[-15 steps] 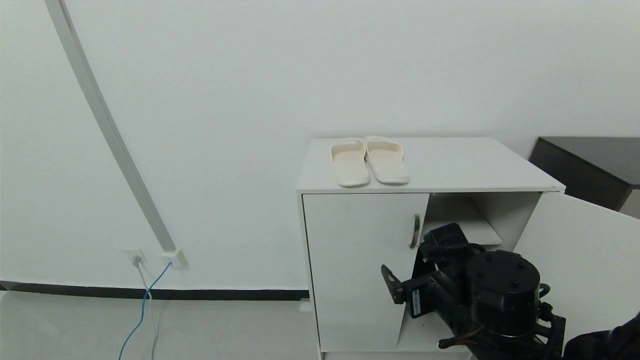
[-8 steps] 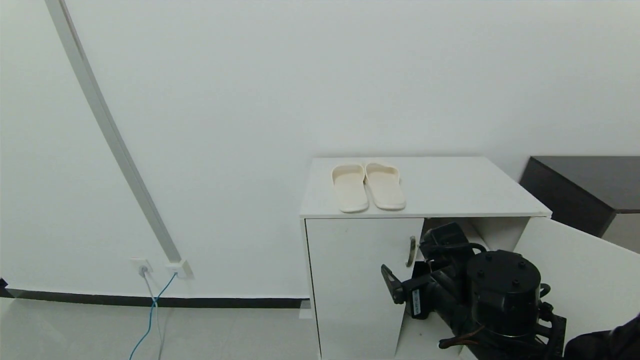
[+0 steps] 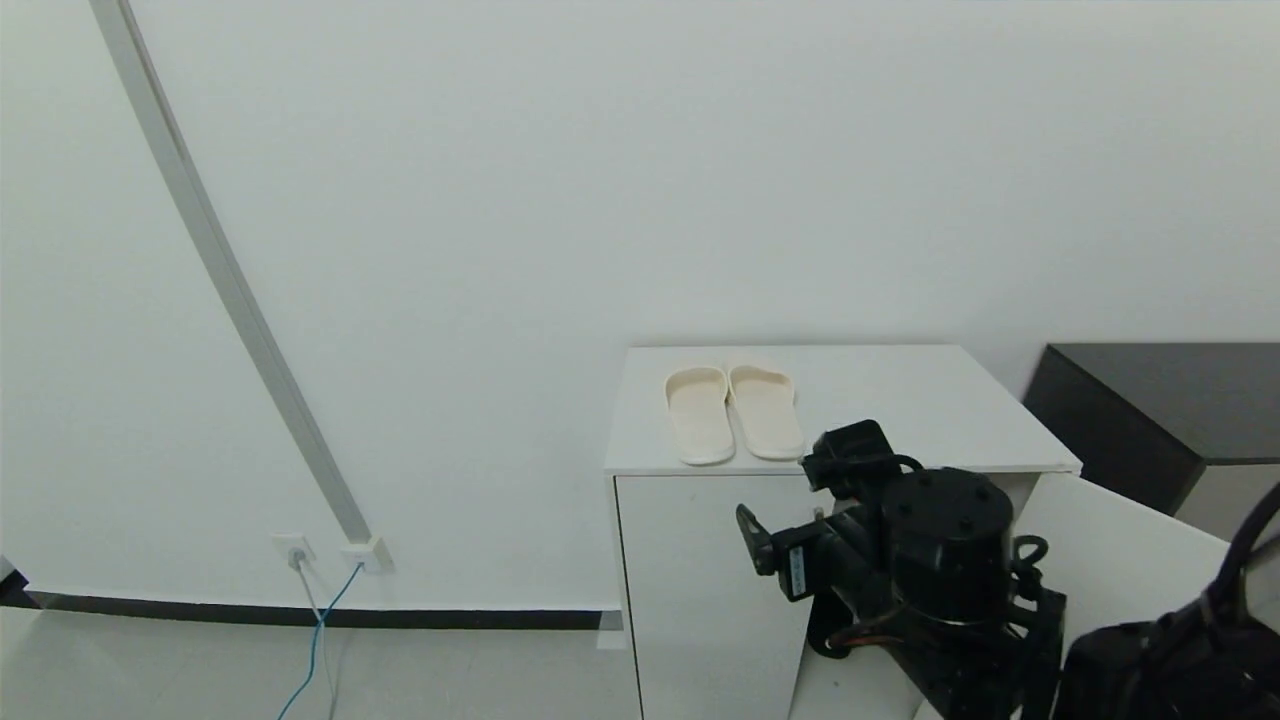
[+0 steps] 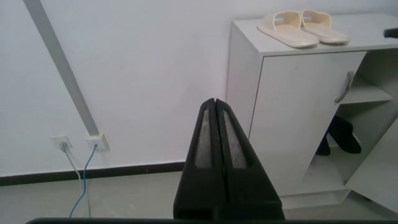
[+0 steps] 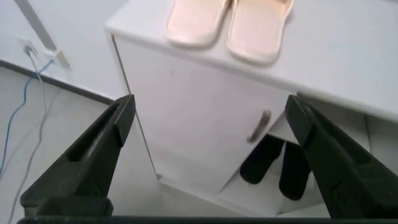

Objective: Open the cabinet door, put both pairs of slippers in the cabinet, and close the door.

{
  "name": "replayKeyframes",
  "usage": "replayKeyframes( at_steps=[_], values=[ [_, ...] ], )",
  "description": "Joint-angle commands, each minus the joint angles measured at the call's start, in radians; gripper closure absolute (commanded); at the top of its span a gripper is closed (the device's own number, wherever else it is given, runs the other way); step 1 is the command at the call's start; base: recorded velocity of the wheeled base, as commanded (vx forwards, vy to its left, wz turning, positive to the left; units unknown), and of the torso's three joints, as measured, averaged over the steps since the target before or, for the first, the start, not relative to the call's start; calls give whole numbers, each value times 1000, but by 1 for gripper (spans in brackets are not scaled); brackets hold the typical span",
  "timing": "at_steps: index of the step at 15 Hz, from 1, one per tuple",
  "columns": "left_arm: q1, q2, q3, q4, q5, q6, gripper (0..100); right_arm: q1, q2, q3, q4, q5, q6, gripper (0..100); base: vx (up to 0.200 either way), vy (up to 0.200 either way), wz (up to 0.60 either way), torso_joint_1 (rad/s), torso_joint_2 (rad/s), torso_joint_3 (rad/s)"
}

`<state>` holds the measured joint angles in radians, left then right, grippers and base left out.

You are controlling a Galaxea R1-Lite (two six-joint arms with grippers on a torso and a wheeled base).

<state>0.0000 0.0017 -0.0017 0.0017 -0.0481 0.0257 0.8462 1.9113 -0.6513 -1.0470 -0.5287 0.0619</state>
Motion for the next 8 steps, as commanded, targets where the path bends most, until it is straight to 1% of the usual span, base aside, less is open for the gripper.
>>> replayKeyframes(
  at_steps=[1, 2, 3, 4, 5, 6, 8],
  values=[
    [0, 0, 0, 0, -1, 0, 100, -22, 34, -199, 194, -7, 41, 0, 0, 0, 0, 168, -383, -203],
    [2, 0, 0, 0, -1, 0, 100, -21, 25, -232, 249, -10, 59, 0, 0, 0, 0, 124, -271, -134],
    [0, 0, 0, 0, -1, 2, 100, -19, 9, -357, 438, -54, 128, 0, 0, 0, 0, 22, -51, -36],
    [0, 0, 0, 0, 1, 2, 100, -15, 8, -433, 539, -85, 179, 0, 0, 0, 0, 0, 0, 0],
    [0, 0, 0, 0, -1, 3, 100, -6, 6, -475, 604, -97, 205, 0, 0, 0, 0, 0, 0, 0],
    [0, 0, 0, 0, -1, 2, 100, -1, 6, -492, 634, -97, 222, 0, 0, 0, 0, 0, 0, 0],
    [0, 0, 0, 0, 1, 0, 100, 1, 15, -484, 639, -96, 245, 0, 0, 0, 0, 0, 0, 0]
  ],
)
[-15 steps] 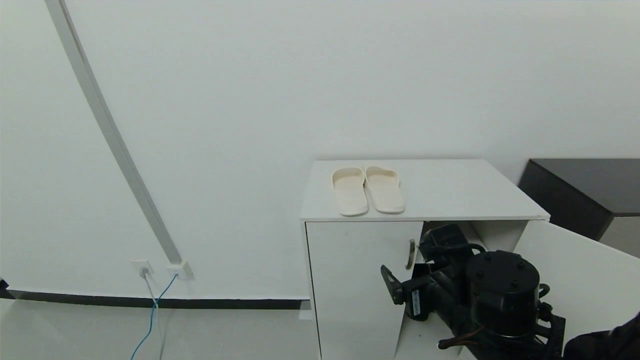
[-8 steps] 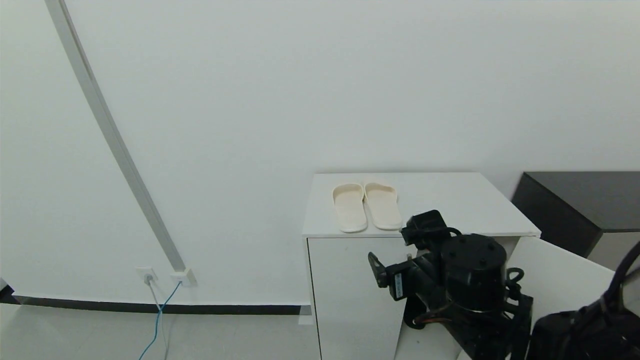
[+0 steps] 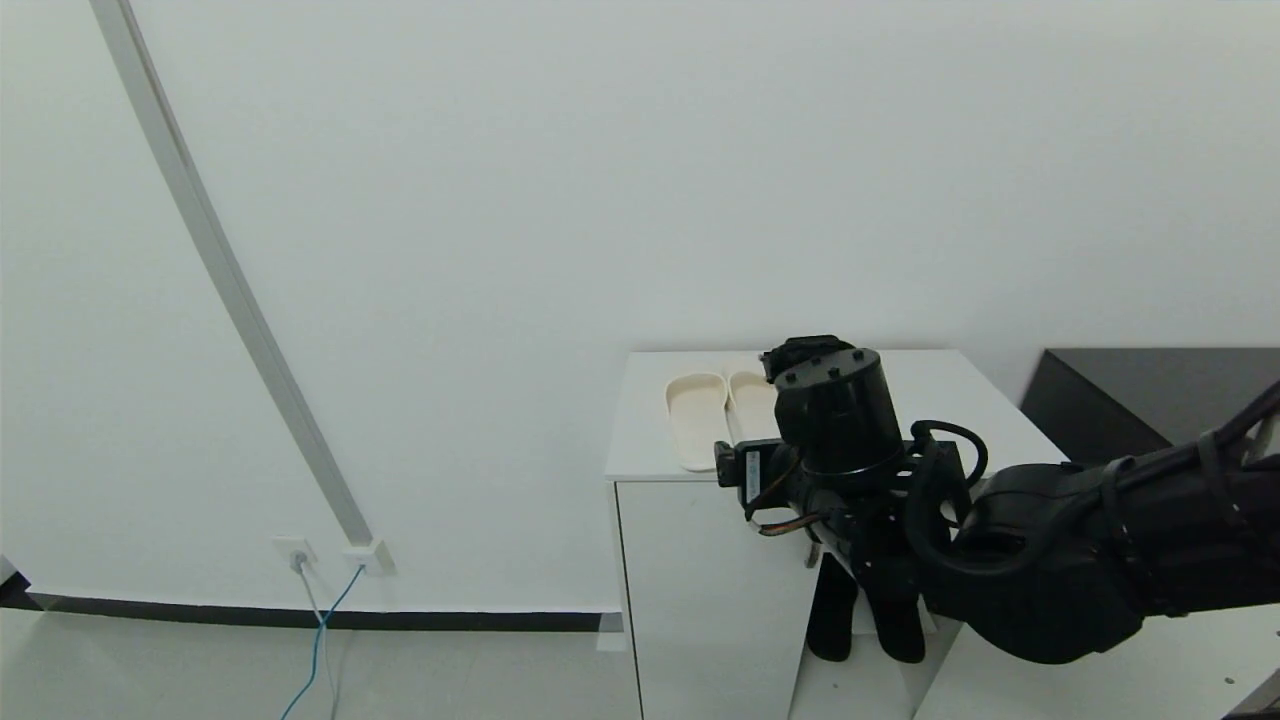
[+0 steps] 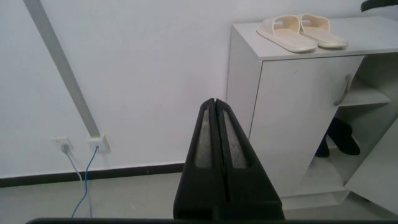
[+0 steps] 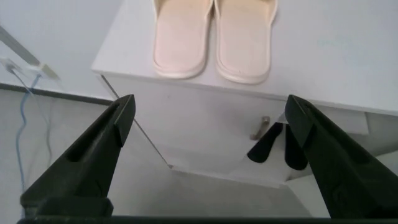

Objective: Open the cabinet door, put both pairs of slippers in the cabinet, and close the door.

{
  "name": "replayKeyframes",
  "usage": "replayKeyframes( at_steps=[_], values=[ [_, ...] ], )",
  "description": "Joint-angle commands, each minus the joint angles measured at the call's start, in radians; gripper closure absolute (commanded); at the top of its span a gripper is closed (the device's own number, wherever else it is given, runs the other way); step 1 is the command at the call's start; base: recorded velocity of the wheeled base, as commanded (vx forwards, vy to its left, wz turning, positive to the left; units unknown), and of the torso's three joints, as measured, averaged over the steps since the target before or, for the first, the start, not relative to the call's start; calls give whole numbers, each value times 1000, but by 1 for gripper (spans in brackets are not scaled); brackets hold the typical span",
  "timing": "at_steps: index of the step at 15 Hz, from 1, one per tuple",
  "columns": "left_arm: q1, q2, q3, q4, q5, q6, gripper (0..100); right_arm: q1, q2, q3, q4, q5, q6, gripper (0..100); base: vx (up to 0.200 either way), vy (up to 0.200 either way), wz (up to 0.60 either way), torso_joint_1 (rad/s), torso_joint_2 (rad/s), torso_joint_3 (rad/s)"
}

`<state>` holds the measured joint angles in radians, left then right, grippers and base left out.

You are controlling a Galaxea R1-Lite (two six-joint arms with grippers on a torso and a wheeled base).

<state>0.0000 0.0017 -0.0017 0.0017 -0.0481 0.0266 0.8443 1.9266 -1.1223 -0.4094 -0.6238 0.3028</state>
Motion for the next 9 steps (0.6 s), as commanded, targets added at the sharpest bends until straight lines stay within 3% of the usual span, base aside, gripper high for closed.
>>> replayKeyframes(
  at_steps=[1, 2, 8, 9],
  values=[
    [0, 0, 0, 0, 1, -2, 100, 3, 17, -4, 1, -1, 29, 0, 0, 0, 0, 0, 0, 0],
    [0, 0, 0, 0, 1, -4, 100, 3, 28, 6, -2, -2, 36, 0, 0, 0, 0, 0, 0, 0],
    [0, 0, 0, 0, 1, -4, 100, -2, 77, 24, -19, -2, 65, 0, 200, 0, 0, 1, -2, 3],
    [2, 0, 0, 0, 1, -2, 100, -4, 91, 24, -19, -2, 68, 0, 0, 0, 0, 0, 0, 0]
  ],
)
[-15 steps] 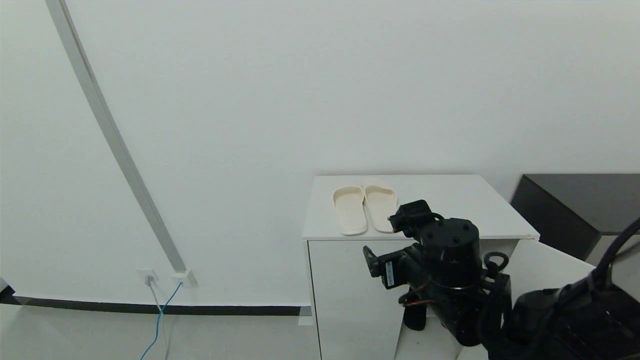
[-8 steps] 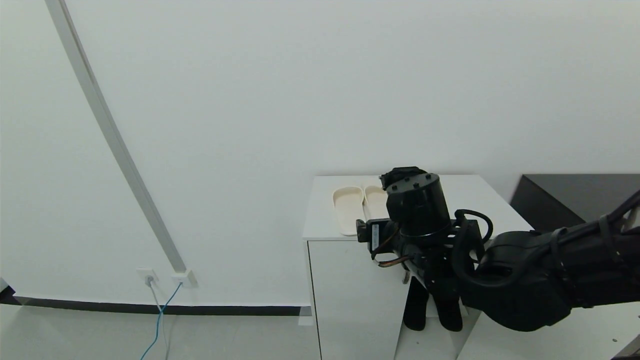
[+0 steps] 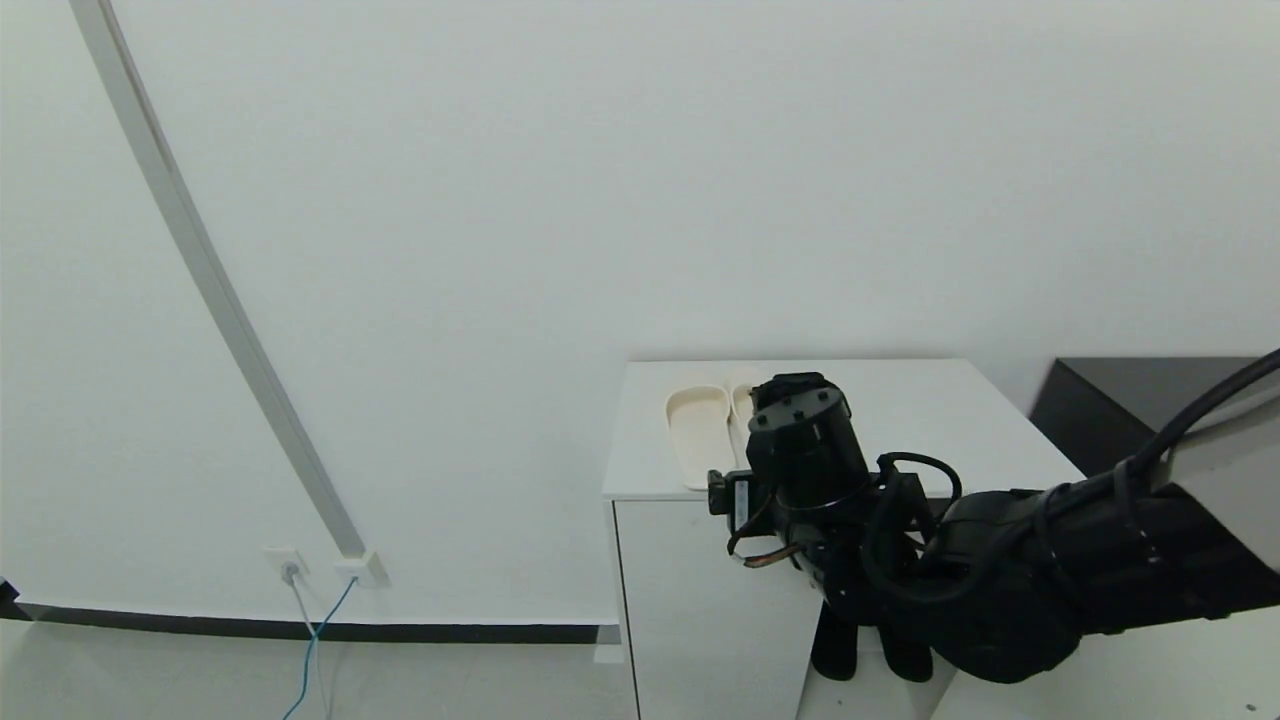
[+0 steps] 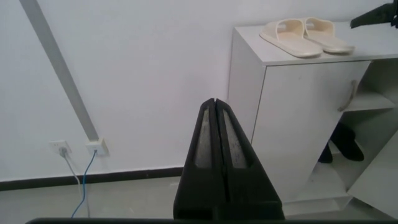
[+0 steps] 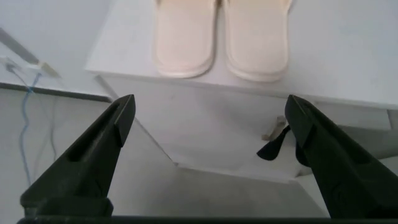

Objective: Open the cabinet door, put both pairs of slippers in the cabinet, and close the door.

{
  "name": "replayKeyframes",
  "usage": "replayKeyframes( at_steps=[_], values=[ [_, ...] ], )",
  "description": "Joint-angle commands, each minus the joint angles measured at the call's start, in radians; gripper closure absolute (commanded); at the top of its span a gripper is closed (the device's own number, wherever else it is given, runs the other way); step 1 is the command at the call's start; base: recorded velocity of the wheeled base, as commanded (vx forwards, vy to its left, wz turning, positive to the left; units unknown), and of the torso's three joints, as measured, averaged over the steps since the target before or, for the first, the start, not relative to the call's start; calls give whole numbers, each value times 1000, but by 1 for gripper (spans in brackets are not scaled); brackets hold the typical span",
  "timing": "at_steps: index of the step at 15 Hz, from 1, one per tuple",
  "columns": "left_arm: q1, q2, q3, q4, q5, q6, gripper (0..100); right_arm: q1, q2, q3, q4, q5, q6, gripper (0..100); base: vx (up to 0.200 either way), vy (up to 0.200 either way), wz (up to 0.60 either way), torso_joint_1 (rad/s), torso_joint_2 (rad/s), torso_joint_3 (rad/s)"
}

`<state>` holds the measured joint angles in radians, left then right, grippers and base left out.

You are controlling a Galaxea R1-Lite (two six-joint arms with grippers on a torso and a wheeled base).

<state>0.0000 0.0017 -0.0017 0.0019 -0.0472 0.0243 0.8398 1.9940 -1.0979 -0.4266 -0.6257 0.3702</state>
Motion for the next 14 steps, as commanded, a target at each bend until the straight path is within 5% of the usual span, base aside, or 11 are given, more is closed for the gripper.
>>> replayKeyframes(
  at_steps=[1, 6, 14],
  values=[
    [0, 0, 0, 1, 0, -1, 100, 1, 34, 1, -6, 0, 1, 0, 0, 0, 0, 0, 0, 0],
    [0, 0, 0, 0, 0, -1, 100, -33, 141, -16, -120, 15, -13, 0, 0, 0, 0, 0, 0, 0],
    [0, 0, 0, 0, 4, -3, 100, -149, 373, -336, -158, 78, -114, 0, 0, 0, 0, 0, 0, 0]
  ],
)
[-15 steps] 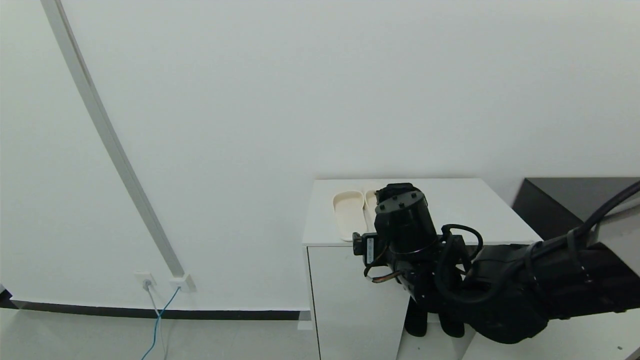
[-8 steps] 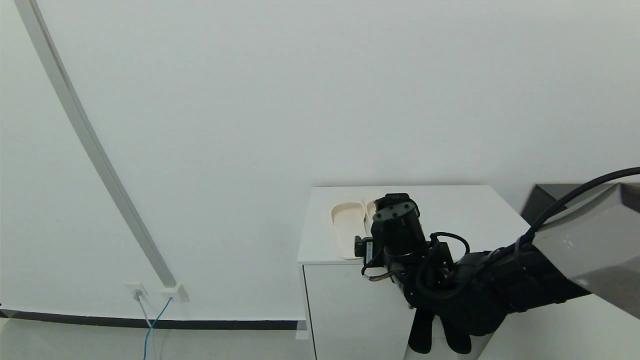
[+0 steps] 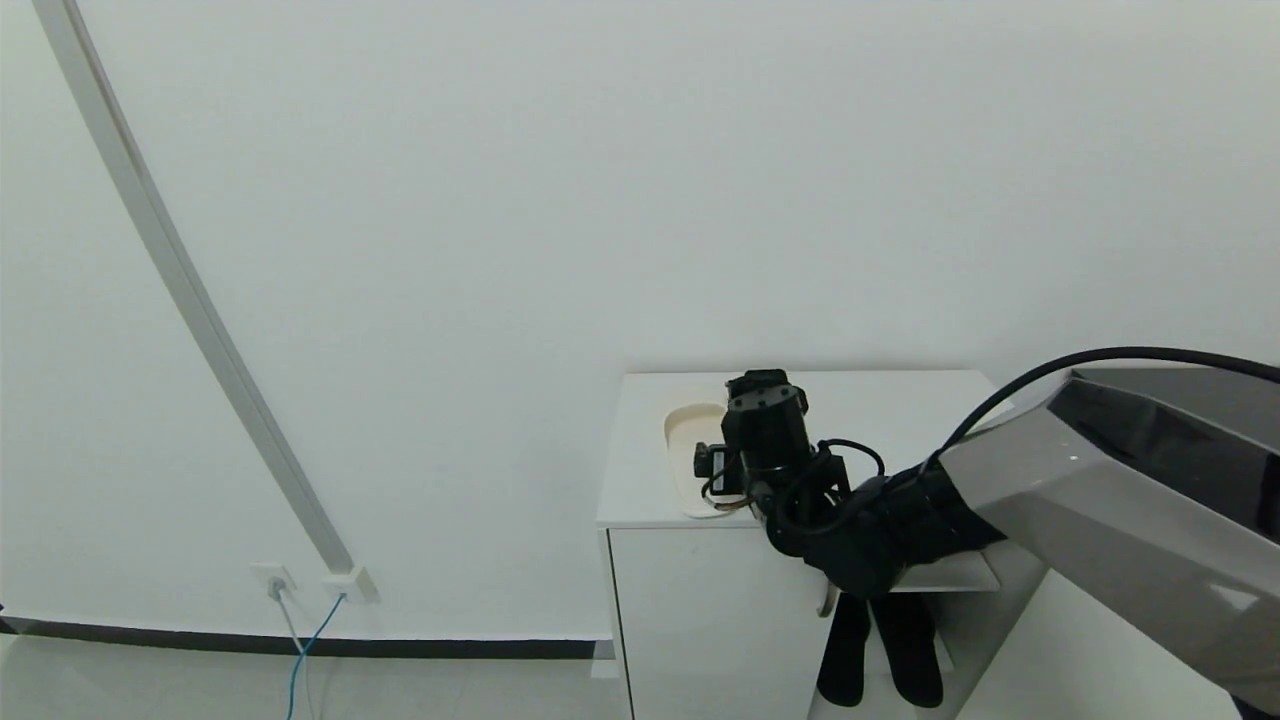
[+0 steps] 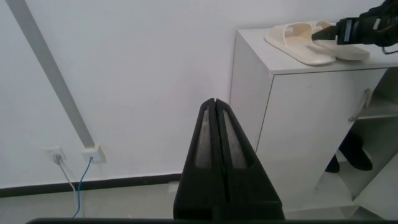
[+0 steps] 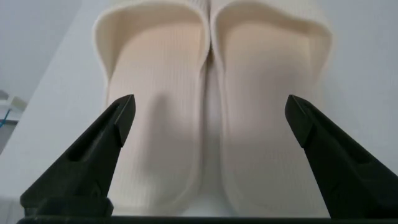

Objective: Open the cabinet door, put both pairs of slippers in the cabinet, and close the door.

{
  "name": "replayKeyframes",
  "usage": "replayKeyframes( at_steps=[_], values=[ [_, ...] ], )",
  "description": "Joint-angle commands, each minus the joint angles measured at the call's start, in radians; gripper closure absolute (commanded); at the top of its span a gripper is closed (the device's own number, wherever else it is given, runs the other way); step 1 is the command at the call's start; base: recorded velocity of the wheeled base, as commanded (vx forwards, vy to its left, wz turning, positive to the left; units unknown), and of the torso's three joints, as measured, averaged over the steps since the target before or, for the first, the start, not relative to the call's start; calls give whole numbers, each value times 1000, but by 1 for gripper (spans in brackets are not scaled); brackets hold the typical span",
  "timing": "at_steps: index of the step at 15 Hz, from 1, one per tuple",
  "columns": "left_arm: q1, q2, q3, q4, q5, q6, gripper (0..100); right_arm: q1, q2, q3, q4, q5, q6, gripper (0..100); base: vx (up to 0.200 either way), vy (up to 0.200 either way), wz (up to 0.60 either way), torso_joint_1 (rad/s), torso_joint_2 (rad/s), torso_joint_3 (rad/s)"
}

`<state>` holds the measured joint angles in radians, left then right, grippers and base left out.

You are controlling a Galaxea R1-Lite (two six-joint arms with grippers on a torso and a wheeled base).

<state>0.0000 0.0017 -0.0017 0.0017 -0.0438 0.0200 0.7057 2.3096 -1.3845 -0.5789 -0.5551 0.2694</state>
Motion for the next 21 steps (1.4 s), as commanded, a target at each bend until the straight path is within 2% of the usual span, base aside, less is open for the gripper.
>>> replayKeyframes(
  at_steps=[1, 4, 8, 9, 16, 19, 20, 21],
  values=[
    [0, 0, 0, 0, 4, -2, 100, -28, 85, -94, -6, 9, -32, 0, 0, 0, 0, 0, 0, 0],
    [0, 0, 0, 0, 10, -6, 100, -45, 149, -196, 2, 11, -67, 0, 0, 0, 0, 0, 0, 0],
    [0, 0, 0, 0, 12, -8, 100, -54, 189, -260, 5, 21, -79, 0, 0, 0, 0, 0, 0, 0],
    [0, 0, 0, 0, 12, -8, 100, -60, 198, -275, 8, 24, -79, 100, 0, 0, 0, 0, 0, 0],
    [0, 0, 0, 0, 12, -9, 100, -77, 195, -301, 21, 37, -75, 100, 0, 0, 0, 0, 0, 0],
    [0, 0, 0, 0, 12, -9, 100, -71, 62, -185, 16, 60, -75, 100, 0, 0, 0, 0, 0, 0],
    [0, 0, 0, 0, 12, -8, 100, -71, 57, -182, 16, 61, -75, 100, 0, 0, 0, 0, 0, 0],
    [0, 0, 0, 0, 12, -8, 100, -58, -58, -76, 16, 83, -75, 100, 0, 0, 0, 0, 0, 0]
  ],
)
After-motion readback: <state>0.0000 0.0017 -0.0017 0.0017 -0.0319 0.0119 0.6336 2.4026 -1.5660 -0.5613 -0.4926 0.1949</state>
